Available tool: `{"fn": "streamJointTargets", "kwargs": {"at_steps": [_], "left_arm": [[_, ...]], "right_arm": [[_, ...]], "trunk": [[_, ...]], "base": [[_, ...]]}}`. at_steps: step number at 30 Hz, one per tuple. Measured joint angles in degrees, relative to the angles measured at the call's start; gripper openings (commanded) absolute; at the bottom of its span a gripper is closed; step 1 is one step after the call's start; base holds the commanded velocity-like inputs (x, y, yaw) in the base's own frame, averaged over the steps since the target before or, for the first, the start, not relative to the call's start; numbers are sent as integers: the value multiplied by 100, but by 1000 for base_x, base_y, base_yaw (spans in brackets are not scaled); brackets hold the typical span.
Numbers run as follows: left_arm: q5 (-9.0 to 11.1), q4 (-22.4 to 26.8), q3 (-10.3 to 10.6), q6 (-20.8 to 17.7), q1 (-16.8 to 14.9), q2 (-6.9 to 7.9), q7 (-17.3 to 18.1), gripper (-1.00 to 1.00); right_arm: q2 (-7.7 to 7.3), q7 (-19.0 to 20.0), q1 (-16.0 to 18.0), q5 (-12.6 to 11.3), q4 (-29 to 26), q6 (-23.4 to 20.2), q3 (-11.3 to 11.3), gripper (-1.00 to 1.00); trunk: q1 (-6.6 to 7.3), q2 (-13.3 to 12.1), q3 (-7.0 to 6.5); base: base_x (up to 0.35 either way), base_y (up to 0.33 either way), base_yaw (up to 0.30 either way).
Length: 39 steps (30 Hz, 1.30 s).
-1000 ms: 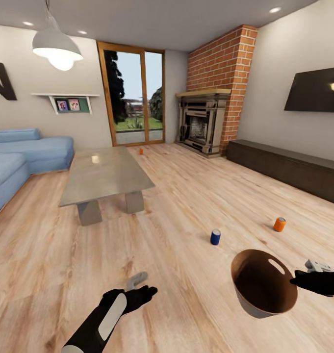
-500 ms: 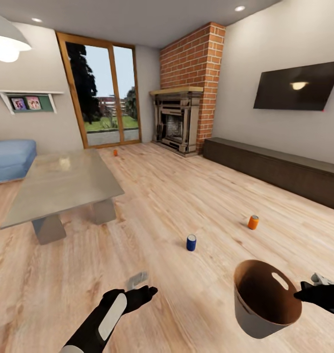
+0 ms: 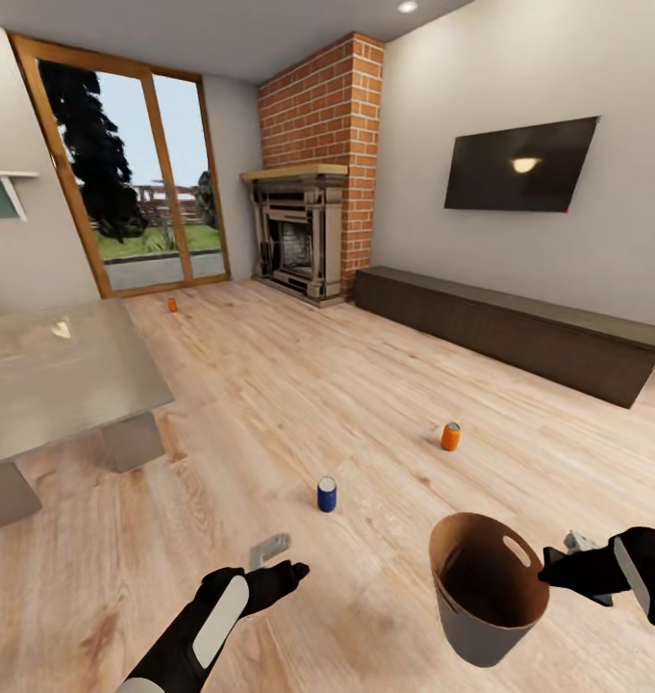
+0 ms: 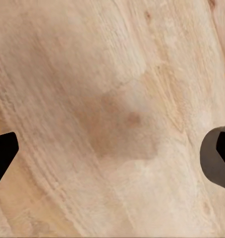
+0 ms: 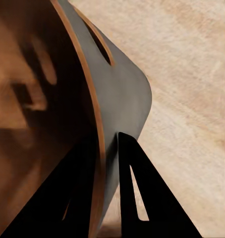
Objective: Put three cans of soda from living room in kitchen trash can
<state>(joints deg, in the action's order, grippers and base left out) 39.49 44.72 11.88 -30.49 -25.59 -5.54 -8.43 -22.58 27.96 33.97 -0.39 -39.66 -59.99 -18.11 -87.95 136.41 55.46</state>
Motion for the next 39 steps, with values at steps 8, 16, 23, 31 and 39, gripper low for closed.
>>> {"fn": "streamJointTargets", "kwargs": {"at_steps": [8,16,23,31,39], "left_arm": [[-14,28,4,178,1,17,0,100],[-215,135,-6,201,-138,71,-190,100],[-693,173,-13,205,-243,25,-1328,100],[-742,124,-10,205,-256,23,-1538,100],[-733,19,6,86,-259,44,-1464,100]], "right_arm": [[153,-449,73,105,112,14,-10,-100],[157,-459,72,227,93,34,-4,-100],[157,-448,65,186,52,27,5,-100],[158,-418,57,131,37,17,20,-100],[173,-400,0,27,-606,5,27,-100]], "trunk": [[0,0,33],[0,0,36],[0,0,37],[0,0,37],[1,1,36]], "base": [[305,-202,-122],[305,-202,-9],[305,-202,-1],[305,-202,0],[305,-202,0]]}}
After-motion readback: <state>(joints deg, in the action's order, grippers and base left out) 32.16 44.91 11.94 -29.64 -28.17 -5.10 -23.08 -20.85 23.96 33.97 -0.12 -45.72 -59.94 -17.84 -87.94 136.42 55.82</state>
